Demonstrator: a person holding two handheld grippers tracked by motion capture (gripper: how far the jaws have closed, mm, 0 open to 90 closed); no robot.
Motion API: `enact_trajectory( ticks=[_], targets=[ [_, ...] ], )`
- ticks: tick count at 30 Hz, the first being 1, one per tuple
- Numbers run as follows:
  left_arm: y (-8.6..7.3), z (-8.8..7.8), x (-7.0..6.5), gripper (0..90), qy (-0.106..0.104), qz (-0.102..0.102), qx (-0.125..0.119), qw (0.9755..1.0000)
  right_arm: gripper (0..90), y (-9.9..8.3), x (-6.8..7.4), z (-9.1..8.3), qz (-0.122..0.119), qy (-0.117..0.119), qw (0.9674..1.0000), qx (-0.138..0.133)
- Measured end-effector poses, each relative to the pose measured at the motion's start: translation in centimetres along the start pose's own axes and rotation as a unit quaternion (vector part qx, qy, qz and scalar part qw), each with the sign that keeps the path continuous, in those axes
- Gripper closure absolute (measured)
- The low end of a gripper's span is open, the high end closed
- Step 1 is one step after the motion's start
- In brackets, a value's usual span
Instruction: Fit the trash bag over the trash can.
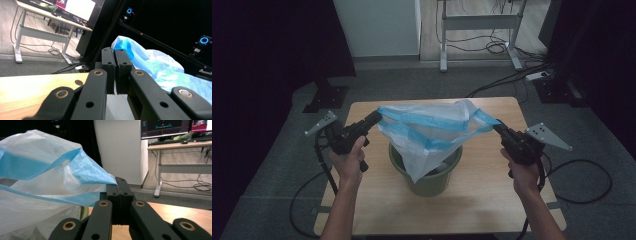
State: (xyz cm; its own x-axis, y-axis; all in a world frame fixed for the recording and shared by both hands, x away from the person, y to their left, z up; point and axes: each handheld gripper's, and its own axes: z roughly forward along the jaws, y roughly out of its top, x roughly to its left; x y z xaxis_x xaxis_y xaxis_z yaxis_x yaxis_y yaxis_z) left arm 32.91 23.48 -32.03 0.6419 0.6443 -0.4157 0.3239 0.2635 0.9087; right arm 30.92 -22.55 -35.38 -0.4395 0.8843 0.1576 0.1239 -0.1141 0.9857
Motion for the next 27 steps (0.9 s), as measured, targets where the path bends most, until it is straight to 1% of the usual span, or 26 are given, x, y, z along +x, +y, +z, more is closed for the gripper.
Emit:
enact_trajectory(
  ticks=[2, 3, 4, 6, 9, 11, 15, 16, 17, 18, 19, 20, 21, 22, 23, 25, 27],
  targets=[
    [-0.7, -0.3, 0.3, 86.3, -0.008, -0.001, 0.007, 0.9999, 89.2, -0.5, -0.1, -0.2, 0.007, 0.006, 0.9999, 0.003],
    [-1.1, -0.5, 0.4, 86.1, -0.011, -0.002, 0.011, 0.9999, 89.2, -0.9, 0.0, -0.3, 0.007, 0.011, 0.9999, 0.005],
    [-1.6, -0.8, 0.4, 85.9, -0.014, 0.001, 0.014, 0.9998, 89.1, -1.3, 0.2, -0.6, 0.005, 0.015, 0.9998, 0.008],
    [-2.6, -1.5, 0.5, 85.9, -0.012, 0.007, 0.022, 0.9997, 89.2, -2.3, 0.5, -1.2, 0.002, 0.024, 0.9996, 0.015],
    [-4.2, -2.7, 0.8, 86.2, -0.016, 0.000, 0.030, 0.9994, 89.2, -4.1, 0.8, -2.2, 0.005, 0.031, 0.9991, 0.030],
    [-5.2, -3.4, 1.1, 86.3, -0.012, 0.001, 0.037, 0.9993, 89.2, -5.2, 1.0, -2.7, 0.004, 0.034, 0.9986, 0.039],
    [-7.0, -4.4, 1.7, 86.4, -0.009, -0.003, 0.051, 0.9987, 89.1, -7.2, 1.0, -3.0, 0.007, 0.034, 0.9976, 0.060],
    [-7.0, -4.4, 1.7, 86.5, -0.009, -0.003, 0.051, 0.9987, 89.1, -7.2, 1.0, -3.0, 0.007, 0.034, 0.9976, 0.060],
    [-7.4, -4.6, 1.9, 86.6, -0.007, -0.006, 0.053, 0.9986, 89.2, -8.0, 0.8, -2.9, 0.012, 0.032, 0.9968, 0.072],
    [-7.7, -4.8, 2.1, 86.6, -0.009, -0.008, 0.055, 0.9984, 89.2, -8.4, 0.8, -2.8, 0.013, 0.031, 0.9963, 0.080],
    [-8.2, -5.2, 2.4, 86.7, -0.009, -0.013, 0.056, 0.9983, 89.2, -8.8, 0.7, -2.8, 0.014, 0.031, 0.9958, 0.085],
    [-8.2, -5.2, 2.4, 86.8, -0.009, -0.013, 0.056, 0.9983, 89.2, -8.8, 0.7, -2.8, 0.014, 0.031, 0.9958, 0.085],
    [-8.5, -5.8, 2.7, 86.9, -0.010, -0.017, 0.054, 0.9984, 89.2, -9.5, 0.6, -2.8, 0.018, 0.032, 0.9948, 0.094],
    [-8.5, -5.8, 2.7, 87.0, -0.010, -0.017, 0.054, 0.9984, 89.1, -9.8, 0.5, -2.9, 0.022, 0.033, 0.9944, 0.098],
    [-8.8, -6.3, 3.0, 87.2, -0.017, -0.028, 0.047, 0.9983, 89.2, -10.1, 0.5, -3.0, 0.029, 0.036, 0.9940, 0.099],
    [-9.0, -6.9, 3.1, 87.3, -0.023, -0.034, 0.043, 0.9983, 89.2, -10.4, 0.5, -3.3, 0.043, 0.044, 0.9932, 0.099],
    [-9.1, -7.2, 3.0, 87.2, -0.029, -0.039, 0.041, 0.9980, 89.2, -10.6, 0.7, -3.7, 0.047, 0.050, 0.9929, 0.096]
  ],
)
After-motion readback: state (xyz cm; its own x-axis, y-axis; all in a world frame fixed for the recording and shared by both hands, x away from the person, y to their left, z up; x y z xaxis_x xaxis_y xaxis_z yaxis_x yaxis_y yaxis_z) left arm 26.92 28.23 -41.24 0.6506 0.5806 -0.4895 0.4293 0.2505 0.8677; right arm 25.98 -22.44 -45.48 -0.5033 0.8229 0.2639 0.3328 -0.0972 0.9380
